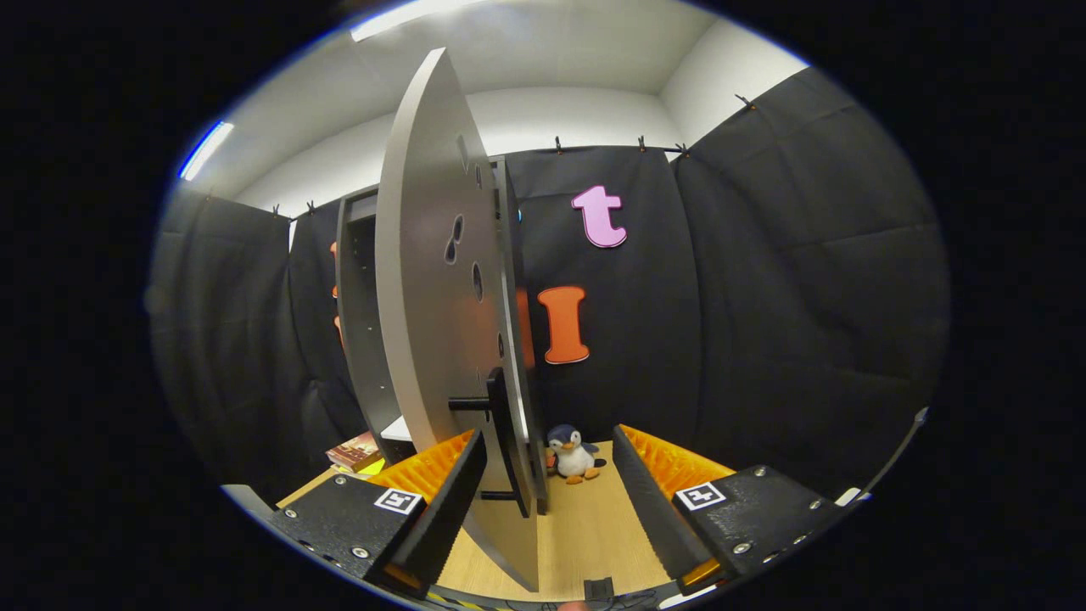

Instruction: Open the shoe cabinet door, grab the shoes and put them into the shoe cabinet, then close the shoe cabinet door.

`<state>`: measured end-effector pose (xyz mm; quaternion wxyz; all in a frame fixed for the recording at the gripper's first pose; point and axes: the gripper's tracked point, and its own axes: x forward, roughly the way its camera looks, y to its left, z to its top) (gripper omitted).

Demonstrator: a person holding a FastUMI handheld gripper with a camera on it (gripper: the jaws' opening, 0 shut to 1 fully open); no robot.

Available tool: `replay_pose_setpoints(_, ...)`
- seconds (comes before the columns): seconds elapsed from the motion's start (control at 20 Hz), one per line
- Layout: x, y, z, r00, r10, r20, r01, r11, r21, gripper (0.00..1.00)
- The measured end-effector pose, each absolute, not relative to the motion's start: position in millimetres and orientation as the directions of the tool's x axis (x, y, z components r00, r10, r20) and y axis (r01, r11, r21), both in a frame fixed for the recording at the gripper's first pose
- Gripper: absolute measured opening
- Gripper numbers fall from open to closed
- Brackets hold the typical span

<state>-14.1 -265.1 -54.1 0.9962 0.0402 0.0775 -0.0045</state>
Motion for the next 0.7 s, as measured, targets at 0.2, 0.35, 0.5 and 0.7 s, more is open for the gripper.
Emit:
replay_pose_setpoints(0.2, -7, -261, -56, 0.987, 0.022, -0.157, -0.007, 0.996, 0.093, 0.93)
replay_pose_setpoints(0.35, -6, -255, -56, 0.989, 0.030, -0.147, -0.016, 0.995, 0.099, 0.91)
replay_pose_setpoints(0.5, -8, -239, -58, 0.988, 0.058, -0.144, -0.041, 0.993, 0.112, 0.90)
replay_pose_setpoints(0.7, -5, -212, -59, 0.984, 0.111, -0.137, -0.096, 0.989, 0.110, 0.90)
